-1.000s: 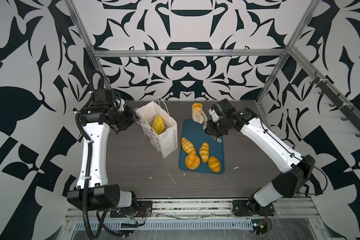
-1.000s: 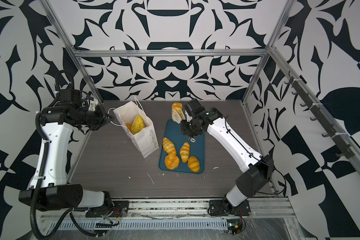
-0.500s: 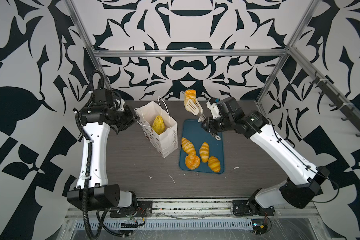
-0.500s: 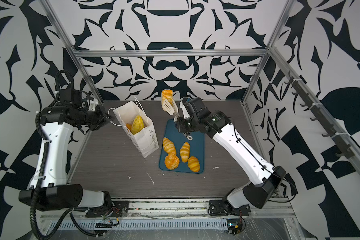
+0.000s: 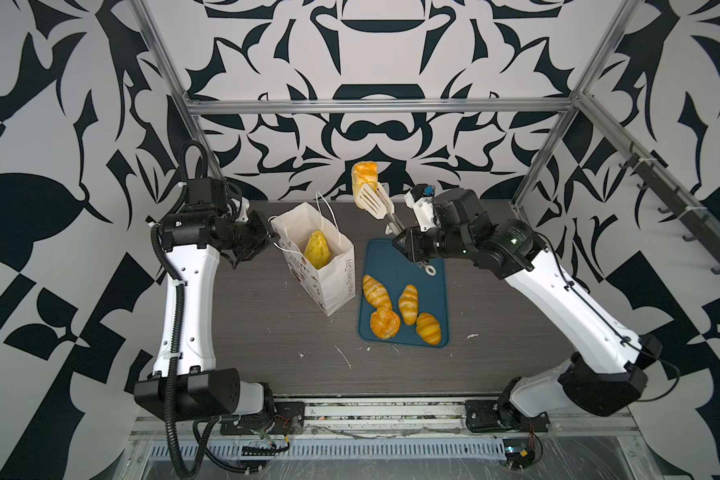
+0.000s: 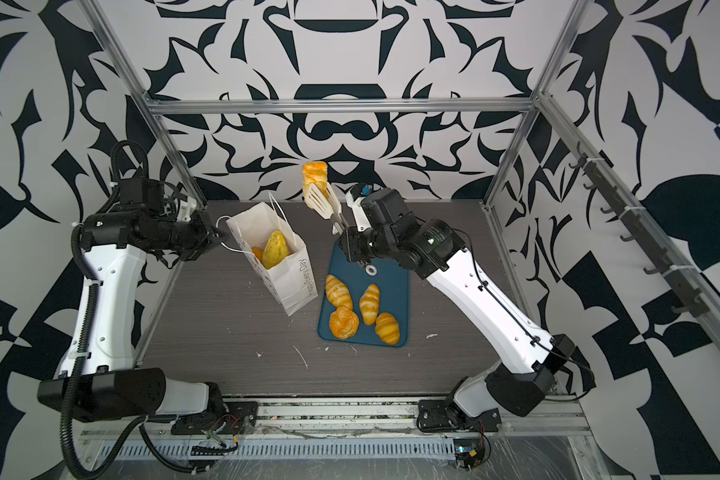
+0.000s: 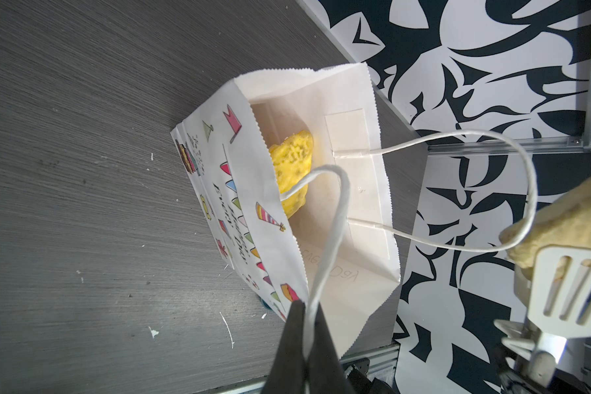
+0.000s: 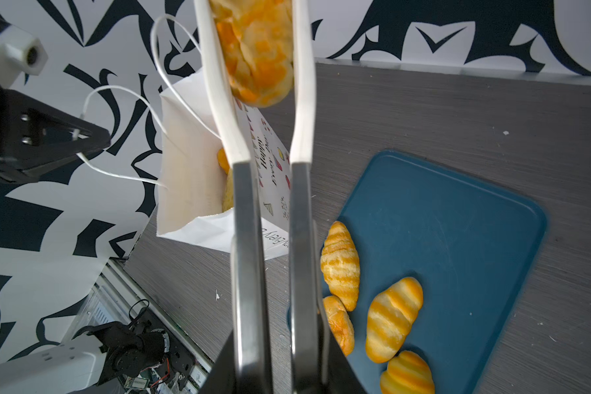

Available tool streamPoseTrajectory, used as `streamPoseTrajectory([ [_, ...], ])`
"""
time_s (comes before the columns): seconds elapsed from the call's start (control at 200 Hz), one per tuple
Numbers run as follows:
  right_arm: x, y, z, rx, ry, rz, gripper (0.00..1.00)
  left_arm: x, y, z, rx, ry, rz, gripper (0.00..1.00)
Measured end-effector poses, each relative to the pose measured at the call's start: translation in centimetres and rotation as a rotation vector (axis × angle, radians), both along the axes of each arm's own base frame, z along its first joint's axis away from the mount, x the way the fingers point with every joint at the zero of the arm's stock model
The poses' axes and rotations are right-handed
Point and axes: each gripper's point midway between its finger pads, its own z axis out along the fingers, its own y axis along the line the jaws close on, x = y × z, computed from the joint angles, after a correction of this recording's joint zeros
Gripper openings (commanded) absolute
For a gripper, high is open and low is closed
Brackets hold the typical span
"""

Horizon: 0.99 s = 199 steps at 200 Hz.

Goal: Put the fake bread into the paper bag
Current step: 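Lift the croissant with the tongs and carry it toward the bag, then lower the croissant into the bag held by the left gripper and open tongs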

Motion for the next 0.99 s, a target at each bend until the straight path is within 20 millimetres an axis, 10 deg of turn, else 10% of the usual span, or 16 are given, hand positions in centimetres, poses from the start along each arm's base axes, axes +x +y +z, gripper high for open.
streamPoseTrajectory([
  [0.995, -2.5, 9.2, 2.8, 0.052, -0.067, 0.256, 0.32, 0.4, 0.1, -0.2, -0.002, 0.010, 0.003, 0.00],
])
